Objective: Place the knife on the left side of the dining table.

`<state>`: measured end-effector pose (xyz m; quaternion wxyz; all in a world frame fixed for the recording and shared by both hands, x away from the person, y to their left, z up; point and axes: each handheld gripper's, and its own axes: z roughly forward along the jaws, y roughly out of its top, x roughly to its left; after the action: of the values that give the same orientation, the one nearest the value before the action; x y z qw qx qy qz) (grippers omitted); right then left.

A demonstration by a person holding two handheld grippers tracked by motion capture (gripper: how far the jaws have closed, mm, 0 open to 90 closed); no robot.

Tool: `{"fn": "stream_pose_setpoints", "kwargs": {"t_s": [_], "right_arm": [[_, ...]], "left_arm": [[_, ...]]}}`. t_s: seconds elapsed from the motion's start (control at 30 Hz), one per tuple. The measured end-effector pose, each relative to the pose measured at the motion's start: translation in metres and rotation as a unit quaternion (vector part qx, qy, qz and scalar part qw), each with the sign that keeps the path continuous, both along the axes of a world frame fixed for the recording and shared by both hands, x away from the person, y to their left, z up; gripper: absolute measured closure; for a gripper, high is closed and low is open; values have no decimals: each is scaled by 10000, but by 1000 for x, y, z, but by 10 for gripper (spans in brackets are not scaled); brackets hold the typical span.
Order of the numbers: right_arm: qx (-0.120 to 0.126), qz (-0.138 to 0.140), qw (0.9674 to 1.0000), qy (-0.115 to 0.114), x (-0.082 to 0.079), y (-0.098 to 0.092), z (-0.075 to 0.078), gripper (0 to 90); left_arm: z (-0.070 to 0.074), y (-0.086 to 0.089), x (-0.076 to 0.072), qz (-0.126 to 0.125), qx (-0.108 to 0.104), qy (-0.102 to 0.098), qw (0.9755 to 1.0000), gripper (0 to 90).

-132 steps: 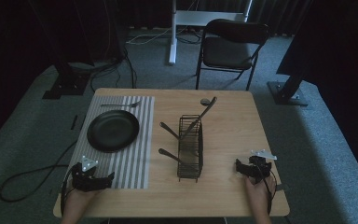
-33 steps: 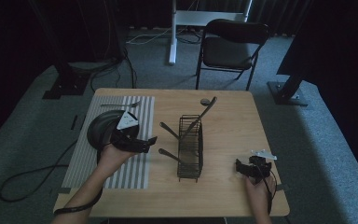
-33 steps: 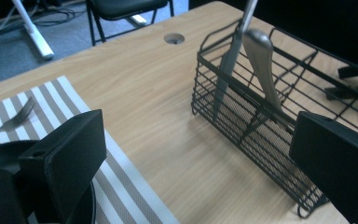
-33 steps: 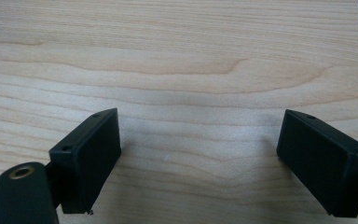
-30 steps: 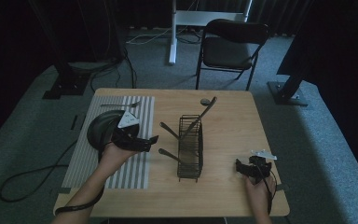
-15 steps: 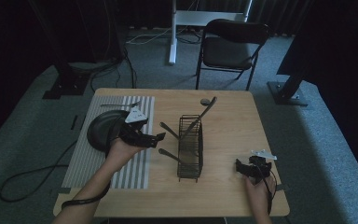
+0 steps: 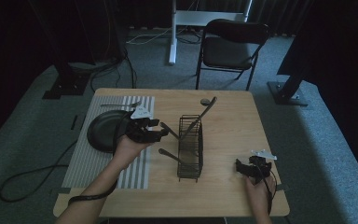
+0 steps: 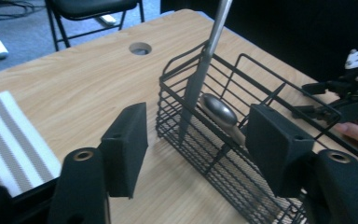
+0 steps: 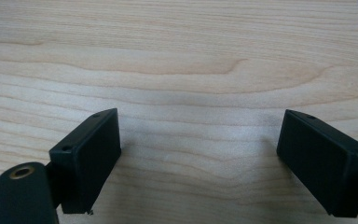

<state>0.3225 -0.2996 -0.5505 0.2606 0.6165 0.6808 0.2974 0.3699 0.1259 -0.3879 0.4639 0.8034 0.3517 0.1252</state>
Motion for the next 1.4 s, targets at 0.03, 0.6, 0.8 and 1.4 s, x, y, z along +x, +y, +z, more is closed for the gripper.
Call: {"fn": "stream_pose_setpoints", "kwargs": {"t_s": [0.03, 0.6, 0.8, 1.4], "right_arm": [[1, -1, 10000, 0, 0, 0, 0, 125], [4, -3, 10000, 2, 0, 0, 0, 126], [4, -4, 10000, 3, 0, 0, 0, 126], [5, -1, 10000, -1, 0, 0, 0, 126]], "left_arm": [[-1, 0, 1, -9, -26, 34, 10000, 438], [2, -4, -4, -351, -112, 142, 9992, 718], [4, -1, -4, -601, -584, 448, 9955, 776], [19, -18, -15, -618, -494, 102, 9968, 840]]}}
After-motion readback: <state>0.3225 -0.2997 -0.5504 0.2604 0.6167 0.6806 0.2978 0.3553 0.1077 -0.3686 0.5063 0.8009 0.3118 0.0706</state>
